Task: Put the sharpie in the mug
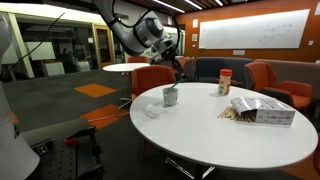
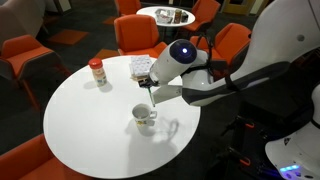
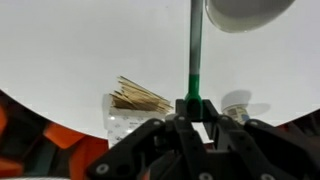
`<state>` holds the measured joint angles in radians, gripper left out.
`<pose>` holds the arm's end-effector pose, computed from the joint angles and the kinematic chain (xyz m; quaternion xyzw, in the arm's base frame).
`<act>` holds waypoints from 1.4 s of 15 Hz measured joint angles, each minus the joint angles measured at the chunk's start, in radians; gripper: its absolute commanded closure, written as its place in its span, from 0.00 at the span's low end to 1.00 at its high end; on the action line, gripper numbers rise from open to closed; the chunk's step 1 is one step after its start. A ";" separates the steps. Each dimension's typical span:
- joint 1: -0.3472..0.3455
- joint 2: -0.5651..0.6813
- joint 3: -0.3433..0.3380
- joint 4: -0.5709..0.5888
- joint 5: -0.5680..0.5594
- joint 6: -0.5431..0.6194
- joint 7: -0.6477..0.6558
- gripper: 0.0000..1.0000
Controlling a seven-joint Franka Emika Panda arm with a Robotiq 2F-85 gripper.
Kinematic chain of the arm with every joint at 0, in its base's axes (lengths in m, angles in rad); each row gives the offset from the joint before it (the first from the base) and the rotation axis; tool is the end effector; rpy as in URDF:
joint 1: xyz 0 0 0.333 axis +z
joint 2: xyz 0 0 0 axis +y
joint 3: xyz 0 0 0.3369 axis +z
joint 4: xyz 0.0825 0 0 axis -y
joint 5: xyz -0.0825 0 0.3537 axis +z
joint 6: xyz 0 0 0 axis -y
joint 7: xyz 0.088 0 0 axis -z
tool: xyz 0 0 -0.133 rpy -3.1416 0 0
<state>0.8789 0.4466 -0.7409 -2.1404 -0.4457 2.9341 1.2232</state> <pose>0.5912 0.1311 0.3039 0.9191 -0.2573 0.2933 0.0548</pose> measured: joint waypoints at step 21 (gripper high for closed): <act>0.242 0.312 -0.131 0.130 0.134 0.033 -0.094 0.28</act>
<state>1.1212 0.7585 -0.8721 -2.0099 -0.3120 2.9672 1.1293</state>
